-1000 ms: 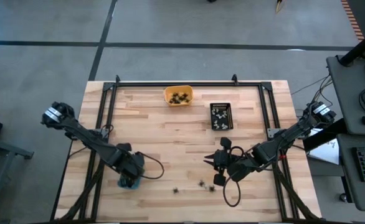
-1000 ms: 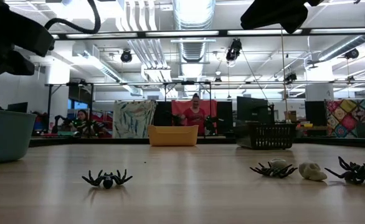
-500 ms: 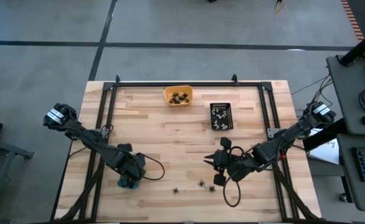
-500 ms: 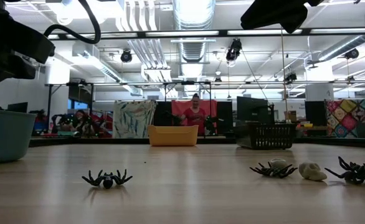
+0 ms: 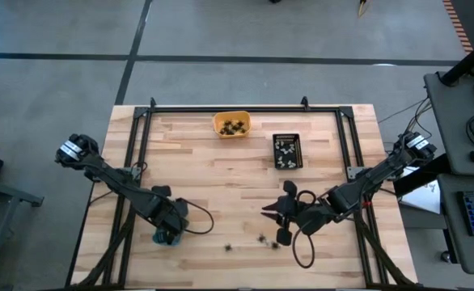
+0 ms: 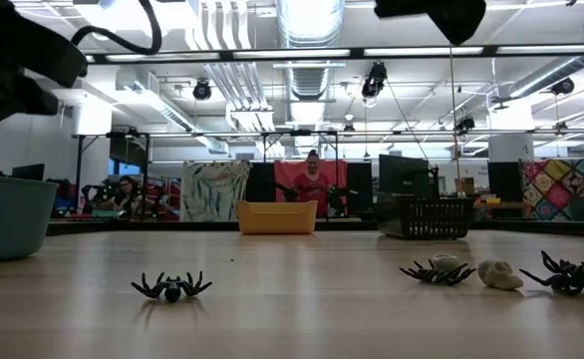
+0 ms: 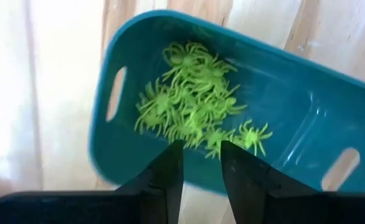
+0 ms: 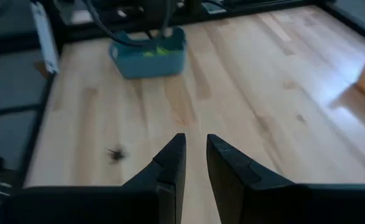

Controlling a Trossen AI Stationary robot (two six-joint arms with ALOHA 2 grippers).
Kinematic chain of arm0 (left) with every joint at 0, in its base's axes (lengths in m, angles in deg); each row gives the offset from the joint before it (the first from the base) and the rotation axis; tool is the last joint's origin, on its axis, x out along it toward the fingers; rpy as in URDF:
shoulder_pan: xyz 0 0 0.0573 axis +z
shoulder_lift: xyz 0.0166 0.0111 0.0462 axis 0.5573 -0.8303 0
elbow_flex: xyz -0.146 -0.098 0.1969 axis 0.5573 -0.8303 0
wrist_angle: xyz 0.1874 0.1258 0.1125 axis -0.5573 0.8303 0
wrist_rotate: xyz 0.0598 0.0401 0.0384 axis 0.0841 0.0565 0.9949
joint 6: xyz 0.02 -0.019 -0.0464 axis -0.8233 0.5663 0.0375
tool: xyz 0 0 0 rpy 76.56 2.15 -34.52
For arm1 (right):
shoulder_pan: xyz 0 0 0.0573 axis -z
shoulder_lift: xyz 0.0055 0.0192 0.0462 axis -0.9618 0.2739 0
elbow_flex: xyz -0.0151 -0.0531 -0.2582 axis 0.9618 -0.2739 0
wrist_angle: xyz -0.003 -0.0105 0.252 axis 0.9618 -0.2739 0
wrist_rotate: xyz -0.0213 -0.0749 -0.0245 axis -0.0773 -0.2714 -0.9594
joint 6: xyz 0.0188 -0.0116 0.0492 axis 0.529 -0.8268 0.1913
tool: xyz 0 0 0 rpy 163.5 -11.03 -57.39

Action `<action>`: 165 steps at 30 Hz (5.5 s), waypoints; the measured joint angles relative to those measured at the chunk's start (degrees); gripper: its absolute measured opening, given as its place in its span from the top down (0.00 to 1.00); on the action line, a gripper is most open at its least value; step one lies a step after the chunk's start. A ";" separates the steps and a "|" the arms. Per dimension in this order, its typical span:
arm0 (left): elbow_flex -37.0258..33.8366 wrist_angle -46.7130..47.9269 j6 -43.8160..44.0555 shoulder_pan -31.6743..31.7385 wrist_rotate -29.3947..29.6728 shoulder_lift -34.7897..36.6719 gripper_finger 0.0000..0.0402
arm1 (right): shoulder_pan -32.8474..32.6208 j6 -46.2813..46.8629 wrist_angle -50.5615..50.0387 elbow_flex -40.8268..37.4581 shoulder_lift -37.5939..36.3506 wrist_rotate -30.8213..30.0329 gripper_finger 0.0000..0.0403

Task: Sort Halloween decoration
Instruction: Put the white skull toy into the black bin

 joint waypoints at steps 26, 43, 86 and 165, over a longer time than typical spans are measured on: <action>6.61 -18.72 -16.79 -1.55 32.09 4.03 0.79 | -0.01 20.40 -16.74 8.02 -0.09 9.56 0.86; 6.61 -18.98 -16.33 -1.55 36.52 4.03 0.79 | 3.50 28.45 -23.06 11.19 8.65 20.71 0.86; 5.85 -19.19 -16.43 -1.62 36.50 4.01 0.79 | 4.97 50.04 -40.48 27.42 30.79 32.61 0.86; 5.82 -18.70 -29.88 1.84 52.89 4.01 0.79 | 7.23 45.35 -41.49 28.44 29.89 21.50 0.98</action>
